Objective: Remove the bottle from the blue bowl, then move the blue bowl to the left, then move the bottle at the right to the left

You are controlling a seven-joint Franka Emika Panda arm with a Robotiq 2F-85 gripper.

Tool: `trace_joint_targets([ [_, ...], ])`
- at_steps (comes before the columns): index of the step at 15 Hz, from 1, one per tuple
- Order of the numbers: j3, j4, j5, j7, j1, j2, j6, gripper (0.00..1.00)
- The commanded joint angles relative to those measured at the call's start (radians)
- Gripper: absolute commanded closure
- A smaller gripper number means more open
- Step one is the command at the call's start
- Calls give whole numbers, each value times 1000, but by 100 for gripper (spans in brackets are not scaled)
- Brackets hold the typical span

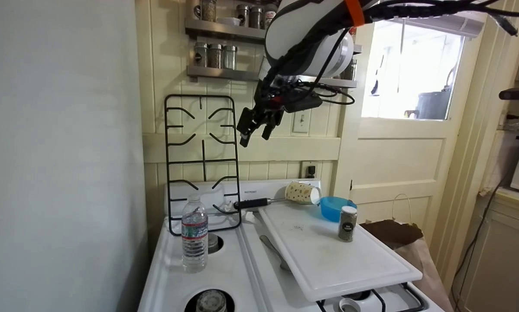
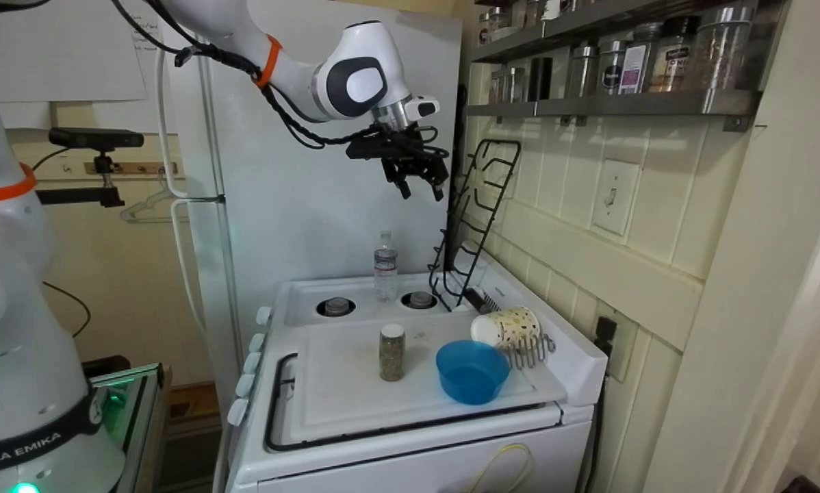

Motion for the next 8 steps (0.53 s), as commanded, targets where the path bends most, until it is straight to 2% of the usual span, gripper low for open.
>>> trace_joint_targets([
  [1,-17,12,30,33,-18,11,-14,0],
  [3,-49,3,14,102,-51,30,-35,0],
  [8,-119,-23,-26,163,-115,129,-125,0],
])
